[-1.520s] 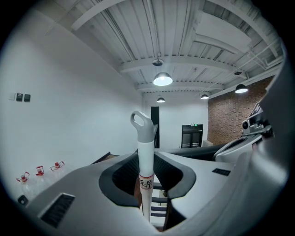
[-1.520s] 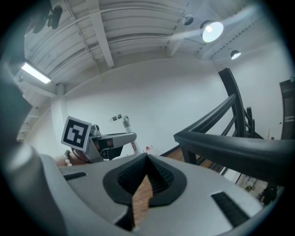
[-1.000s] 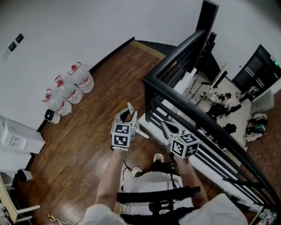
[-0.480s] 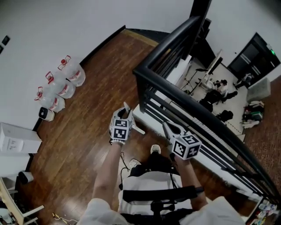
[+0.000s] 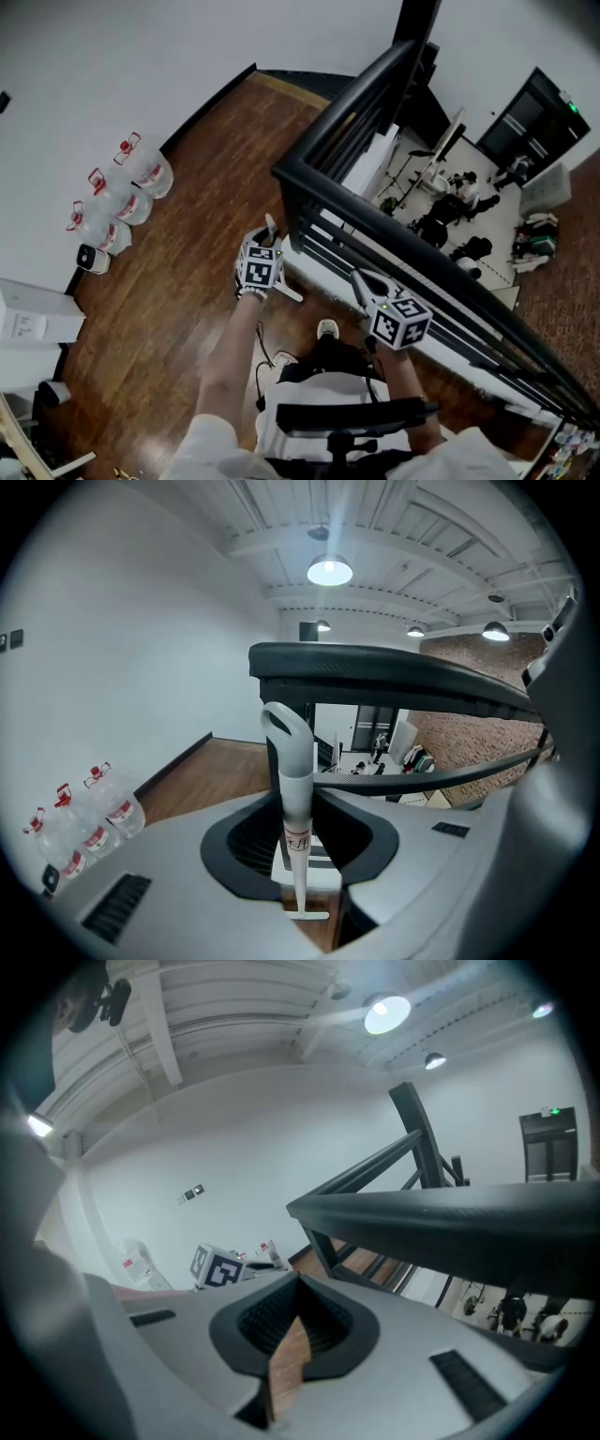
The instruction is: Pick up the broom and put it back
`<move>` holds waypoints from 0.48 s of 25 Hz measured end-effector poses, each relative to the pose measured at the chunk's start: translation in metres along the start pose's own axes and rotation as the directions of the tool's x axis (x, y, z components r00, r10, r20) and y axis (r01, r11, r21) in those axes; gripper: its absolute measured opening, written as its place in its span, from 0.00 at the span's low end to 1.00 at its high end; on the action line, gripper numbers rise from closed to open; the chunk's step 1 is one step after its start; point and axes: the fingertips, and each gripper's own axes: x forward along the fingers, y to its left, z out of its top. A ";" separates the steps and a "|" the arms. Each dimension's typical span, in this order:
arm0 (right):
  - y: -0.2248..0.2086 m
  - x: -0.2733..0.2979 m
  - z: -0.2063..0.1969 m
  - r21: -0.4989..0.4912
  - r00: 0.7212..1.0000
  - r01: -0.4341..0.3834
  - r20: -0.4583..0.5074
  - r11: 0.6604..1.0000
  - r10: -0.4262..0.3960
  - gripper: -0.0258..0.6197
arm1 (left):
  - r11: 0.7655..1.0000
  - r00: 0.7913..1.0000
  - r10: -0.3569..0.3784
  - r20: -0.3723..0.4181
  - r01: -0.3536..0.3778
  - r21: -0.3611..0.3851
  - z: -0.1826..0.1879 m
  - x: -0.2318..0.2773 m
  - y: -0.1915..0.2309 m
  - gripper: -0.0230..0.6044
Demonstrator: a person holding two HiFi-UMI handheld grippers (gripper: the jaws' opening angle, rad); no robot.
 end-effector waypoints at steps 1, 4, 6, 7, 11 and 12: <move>-0.002 0.000 0.003 0.002 1.000 0.003 0.002 1.000 -0.003 0.06 | 1.000 1.000 -0.003 -0.008 0.003 -0.002 0.003 0.007 0.000 0.20; -0.010 0.002 0.010 0.005 1.000 0.015 0.008 1.000 -0.015 0.06 | 1.000 1.000 -0.015 -0.022 0.014 -0.007 0.011 0.027 0.002 0.20; -0.012 0.003 0.012 0.007 1.000 0.022 0.010 1.000 -0.022 0.06 | 1.000 0.999 -0.021 -0.027 0.021 -0.007 0.016 0.036 0.002 0.20; -0.013 0.003 0.012 0.008 1.000 0.023 0.010 1.000 -0.024 0.06 | 1.000 0.999 -0.023 -0.029 0.023 -0.007 0.017 0.041 0.002 0.20; -0.018 0.007 0.014 0.003 1.000 0.026 0.007 1.000 -0.026 0.06 | 0.999 0.999 -0.036 -0.029 0.036 -0.010 0.025 0.061 0.001 0.20; -0.019 0.007 0.015 0.003 1.000 0.025 0.007 1.000 -0.025 0.06 | 0.999 0.999 -0.040 -0.030 0.039 -0.011 0.027 0.066 0.000 0.20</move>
